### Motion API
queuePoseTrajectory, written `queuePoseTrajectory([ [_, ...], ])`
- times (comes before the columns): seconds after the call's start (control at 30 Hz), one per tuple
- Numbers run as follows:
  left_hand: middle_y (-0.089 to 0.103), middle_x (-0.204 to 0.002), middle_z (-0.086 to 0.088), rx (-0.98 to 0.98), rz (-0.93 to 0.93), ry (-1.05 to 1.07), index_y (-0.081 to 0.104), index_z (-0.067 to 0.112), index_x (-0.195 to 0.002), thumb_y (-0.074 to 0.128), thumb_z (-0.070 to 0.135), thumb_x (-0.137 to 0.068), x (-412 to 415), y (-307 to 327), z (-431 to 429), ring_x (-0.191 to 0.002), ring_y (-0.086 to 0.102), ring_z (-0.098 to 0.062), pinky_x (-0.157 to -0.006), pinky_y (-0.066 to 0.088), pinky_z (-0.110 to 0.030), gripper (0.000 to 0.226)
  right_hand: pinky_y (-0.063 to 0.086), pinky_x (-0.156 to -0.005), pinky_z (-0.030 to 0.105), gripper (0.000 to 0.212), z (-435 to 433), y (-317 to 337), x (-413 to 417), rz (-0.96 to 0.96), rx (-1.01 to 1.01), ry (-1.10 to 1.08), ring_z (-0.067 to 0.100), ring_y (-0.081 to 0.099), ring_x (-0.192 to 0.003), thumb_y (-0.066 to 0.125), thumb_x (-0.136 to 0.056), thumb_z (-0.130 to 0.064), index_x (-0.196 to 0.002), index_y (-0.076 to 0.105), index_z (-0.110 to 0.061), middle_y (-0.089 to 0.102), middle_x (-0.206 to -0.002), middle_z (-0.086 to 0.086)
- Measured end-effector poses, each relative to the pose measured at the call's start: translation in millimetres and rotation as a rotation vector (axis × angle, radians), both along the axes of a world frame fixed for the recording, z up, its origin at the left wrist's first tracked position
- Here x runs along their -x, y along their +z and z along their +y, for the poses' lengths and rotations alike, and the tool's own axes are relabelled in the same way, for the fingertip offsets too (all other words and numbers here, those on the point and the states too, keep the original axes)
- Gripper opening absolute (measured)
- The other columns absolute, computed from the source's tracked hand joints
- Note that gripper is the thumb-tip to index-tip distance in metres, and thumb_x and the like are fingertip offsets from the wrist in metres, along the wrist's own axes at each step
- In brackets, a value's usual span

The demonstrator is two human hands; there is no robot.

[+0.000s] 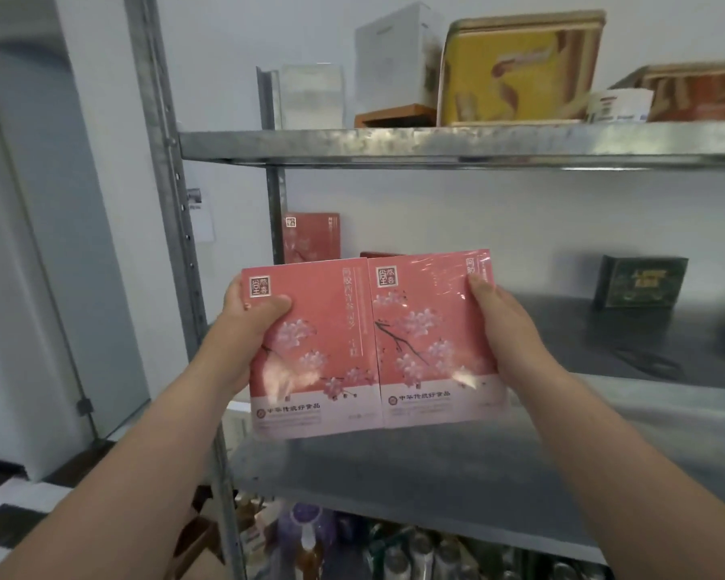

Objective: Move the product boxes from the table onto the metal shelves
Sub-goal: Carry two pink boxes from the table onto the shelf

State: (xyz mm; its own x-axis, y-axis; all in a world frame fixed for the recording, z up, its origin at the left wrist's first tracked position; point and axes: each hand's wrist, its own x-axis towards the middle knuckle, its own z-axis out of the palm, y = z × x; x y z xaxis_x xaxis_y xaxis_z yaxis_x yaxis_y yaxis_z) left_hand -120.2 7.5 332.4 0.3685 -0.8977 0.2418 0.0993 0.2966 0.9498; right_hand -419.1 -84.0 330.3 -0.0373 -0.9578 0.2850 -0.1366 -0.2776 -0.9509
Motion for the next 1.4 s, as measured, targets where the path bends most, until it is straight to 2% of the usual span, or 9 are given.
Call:
queuePoseTrajectory([
  [0.23,0.073,-0.098,-0.010,0.000,-0.061,0.003,0.050,0.031,-0.125,0.066,0.018,-0.094,-26,16,-69,-0.078,0.074,-0.029,-0.067,0.060,-0.043,0.038,0.057,-0.091,0.051,0.064,-79,8,-25,-0.059,-0.018,0.013,0.024,0.073,-0.096,0.052,-0.074,-0.081,-0.115,0.067,-0.034,0.075,-0.106,-0.006],
  [0.5,0.072,-0.087,0.003,0.105,-0.139,0.052,0.058,0.029,-0.121,0.064,0.008,-0.093,-44,30,-170,-0.075,0.068,-0.018,-0.064,0.052,-0.029,0.035,0.057,-0.076,0.037,0.046,-173,19,-39,-0.099,0.027,0.084,0.018,0.075,-0.090,0.044,-0.096,-0.064,-0.117,0.066,-0.030,0.076,-0.104,-0.005],
  [0.63,0.065,-0.072,0.010,0.099,-0.102,0.054,0.056,0.035,-0.125,0.062,0.002,-0.093,-62,30,-215,-0.054,0.057,-0.003,-0.047,0.042,-0.017,0.046,0.052,-0.071,0.031,0.037,-216,23,-59,-0.083,0.069,0.099,0.015,0.071,-0.089,0.042,-0.102,-0.055,-0.115,0.063,-0.026,0.073,-0.102,-0.005],
  [0.77,0.072,-0.094,0.004,0.108,-0.094,0.075,0.055,0.034,-0.132,0.070,0.003,-0.084,-83,24,-247,-0.088,0.061,-0.021,-0.082,0.045,-0.033,0.059,0.055,-0.078,0.034,0.037,-252,17,-80,-0.076,0.097,0.128,0.015,0.072,-0.091,0.044,-0.101,-0.057,-0.121,0.061,-0.030,0.073,-0.106,-0.006],
  [0.9,0.066,-0.089,-0.002,0.095,-0.074,0.123,0.047,0.031,-0.143,0.071,0.000,-0.082,-104,20,-271,-0.080,0.054,-0.025,-0.066,0.048,-0.033,0.072,0.053,-0.078,0.031,0.040,-276,14,-101,-0.049,0.116,0.120,0.013,0.069,-0.095,0.042,-0.102,-0.056,-0.127,0.059,-0.029,0.071,-0.111,-0.006],
  [1.0,0.069,-0.116,0.005,0.113,-0.122,0.174,0.039,0.030,-0.150,0.072,0.000,-0.083,-120,21,-285,-0.106,0.065,-0.019,-0.094,0.053,-0.037,0.081,0.042,-0.067,0.019,0.039,-283,15,-117,-0.012,0.150,0.112,0.000,0.062,-0.090,0.039,-0.105,-0.053,-0.128,0.057,-0.026,0.066,-0.106,-0.015],
  [1.1,0.063,-0.118,0.014,0.105,-0.287,0.261,0.036,0.041,-0.149,0.068,0.002,-0.089,-129,25,-290,-0.105,0.066,-0.009,-0.090,0.054,-0.033,0.078,0.045,-0.073,0.020,0.036,-289,8,-133,0.015,0.177,0.077,0.000,0.061,-0.098,0.038,-0.104,-0.055,-0.127,0.053,-0.031,0.061,-0.105,-0.020],
  [1.2,0.053,-0.122,0.001,0.091,-0.601,0.390,0.039,0.043,-0.144,0.063,0.008,-0.084,-136,29,-294,-0.103,0.062,-0.018,-0.095,0.052,-0.035,0.074,0.048,-0.098,0.040,0.045,-297,-4,-146,0.063,0.182,0.053,0.020,0.058,-0.119,0.035,-0.096,-0.074,-0.127,0.048,-0.044,0.059,-0.117,-0.015],
  [1.4,0.020,-0.146,-0.004,0.005,-0.883,0.467,0.040,0.043,-0.138,0.080,0.031,-0.074,-143,26,-300,-0.133,0.035,-0.032,-0.107,0.037,-0.035,0.076,0.053,-0.085,0.031,0.060,-289,4,-141,0.220,0.209,0.103,0.008,0.064,-0.106,0.055,-0.092,-0.059,-0.142,0.043,-0.028,0.061,-0.123,-0.011],
])
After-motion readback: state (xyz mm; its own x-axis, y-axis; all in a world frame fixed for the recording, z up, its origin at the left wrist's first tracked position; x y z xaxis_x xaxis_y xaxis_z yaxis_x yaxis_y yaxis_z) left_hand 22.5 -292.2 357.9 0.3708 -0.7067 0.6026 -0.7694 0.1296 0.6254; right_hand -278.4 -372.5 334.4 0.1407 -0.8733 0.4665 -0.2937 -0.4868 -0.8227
